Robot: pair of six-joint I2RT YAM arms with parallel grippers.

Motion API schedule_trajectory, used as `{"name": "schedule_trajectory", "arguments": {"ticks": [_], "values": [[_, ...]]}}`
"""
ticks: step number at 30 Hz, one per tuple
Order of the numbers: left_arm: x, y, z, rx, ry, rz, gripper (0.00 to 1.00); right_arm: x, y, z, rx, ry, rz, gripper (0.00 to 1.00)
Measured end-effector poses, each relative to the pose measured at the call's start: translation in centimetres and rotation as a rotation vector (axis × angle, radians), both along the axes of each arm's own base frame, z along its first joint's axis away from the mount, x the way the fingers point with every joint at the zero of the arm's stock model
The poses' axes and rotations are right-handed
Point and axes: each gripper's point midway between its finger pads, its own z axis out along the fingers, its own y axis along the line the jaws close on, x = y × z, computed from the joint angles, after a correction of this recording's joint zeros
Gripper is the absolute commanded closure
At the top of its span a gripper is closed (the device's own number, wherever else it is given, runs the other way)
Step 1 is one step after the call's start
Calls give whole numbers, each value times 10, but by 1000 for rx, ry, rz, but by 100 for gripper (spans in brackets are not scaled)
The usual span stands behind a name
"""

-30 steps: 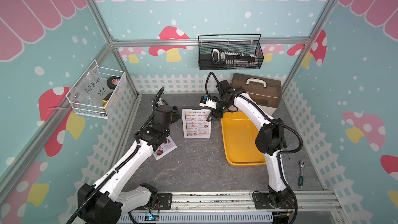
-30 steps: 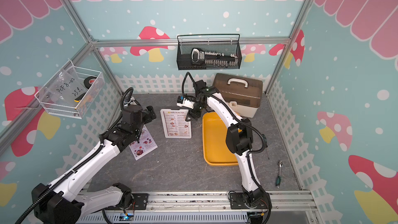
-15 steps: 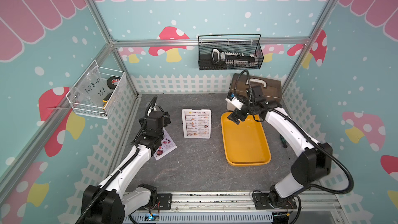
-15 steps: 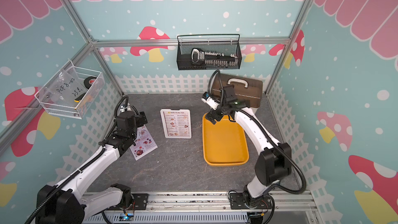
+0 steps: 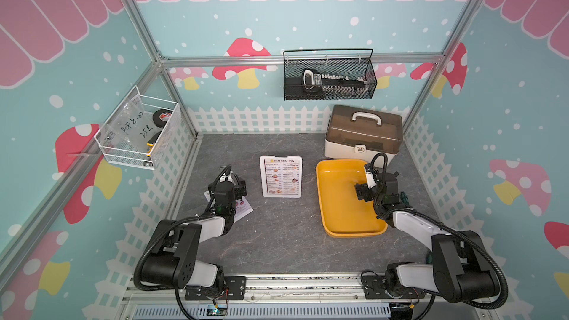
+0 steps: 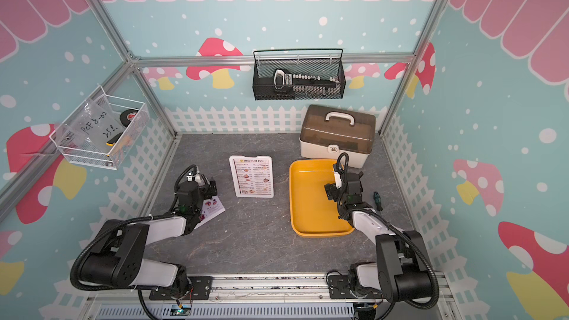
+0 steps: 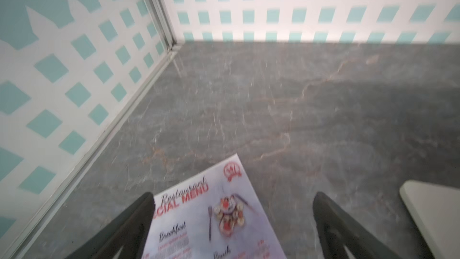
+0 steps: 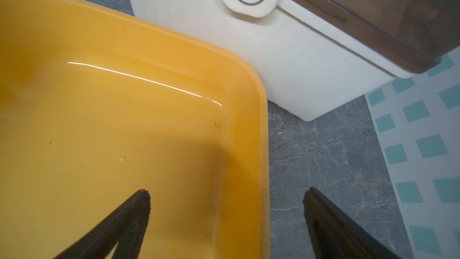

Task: Replace the menus in the menu holders
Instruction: Reset both arms

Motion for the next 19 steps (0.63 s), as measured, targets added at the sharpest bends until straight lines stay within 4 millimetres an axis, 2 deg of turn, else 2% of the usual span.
{"name": "schedule_trajectory", "arguments": {"ticks": [3, 5, 7, 10, 15, 19], "values": [[2, 1, -14, -3, 11, -13, 0, -1, -2, -18, -4, -35, -10, 2], [4, 2, -10, -7, -9, -12, 0, -4, -9, -24, 12, -62, -28, 1], [6, 3, -3, -10, -36, -8, 0, 1, -23, -20, 45, -139, -77, 1], [8, 2, 3, -14, -63, -9, 0, 5, -35, -19, 74, -154, -106, 1], [9, 2, 6, -15, -76, -9, 1, 16, -32, -4, 111, -201, -88, 1], [14, 2, 10, -24, -80, -19, 0, 17, -30, -3, 124, -206, -82, 1]]}}
